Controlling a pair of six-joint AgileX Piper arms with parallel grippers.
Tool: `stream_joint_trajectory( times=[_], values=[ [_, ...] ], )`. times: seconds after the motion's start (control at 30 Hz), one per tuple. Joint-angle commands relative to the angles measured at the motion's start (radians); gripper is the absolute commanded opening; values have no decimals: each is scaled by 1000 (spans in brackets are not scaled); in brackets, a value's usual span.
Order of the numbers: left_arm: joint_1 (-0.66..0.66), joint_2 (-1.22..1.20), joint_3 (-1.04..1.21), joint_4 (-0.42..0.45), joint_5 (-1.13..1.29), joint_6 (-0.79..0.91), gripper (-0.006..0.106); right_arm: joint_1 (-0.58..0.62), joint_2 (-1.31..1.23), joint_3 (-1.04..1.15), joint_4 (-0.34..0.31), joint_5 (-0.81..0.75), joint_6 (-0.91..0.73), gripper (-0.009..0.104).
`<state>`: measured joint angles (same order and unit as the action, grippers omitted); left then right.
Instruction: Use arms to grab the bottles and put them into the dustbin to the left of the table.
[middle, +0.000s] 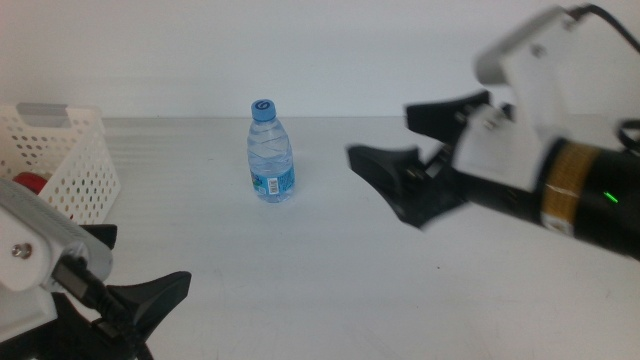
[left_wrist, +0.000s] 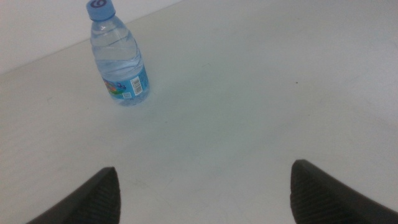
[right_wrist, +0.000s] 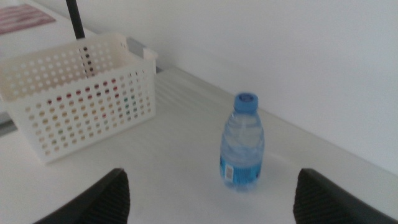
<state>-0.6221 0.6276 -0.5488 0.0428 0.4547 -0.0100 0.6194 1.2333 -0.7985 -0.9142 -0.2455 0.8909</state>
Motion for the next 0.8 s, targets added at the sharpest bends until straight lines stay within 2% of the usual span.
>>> stream_joint_trajectory(
  times=[0.0,0.07,0.1,0.13,0.2,0.37,0.47,0.53,0.6,0.77],
  values=[
    [-4,0,-31,-7,-75,-13,90,-5,-80,24,-53,-11,41,77],
    [-4,0,-31,-7,-75,-13,90,-5,-123,63,-67,-12,64,76],
    [-4,0,-31,-7,-75,-13,90,-5,-145,87,-56,-11,74,76],
    [-4,0,-31,-7,-75,-13,90,-5,-171,108,-17,3,70,76],
    [-4,0,-31,-7,-75,-13,90,-5,-223,144,96,35,13,76],
    [-4,0,-31,-6,-75,-13,90,-5,-362,209,420,190,-403,75],
    [-4,0,-31,-6,-75,-13,90,-5,-438,221,644,304,-631,75],
    [-4,0,-31,-6,-75,-13,90,-5,-479,221,731,367,-739,75],
    [-4,0,-31,-6,-75,-13,90,-5,-514,221,770,415,-817,75],
    [-4,0,-31,-6,-75,-13,90,-5,-572,221,782,449,-858,75]
  ],
)
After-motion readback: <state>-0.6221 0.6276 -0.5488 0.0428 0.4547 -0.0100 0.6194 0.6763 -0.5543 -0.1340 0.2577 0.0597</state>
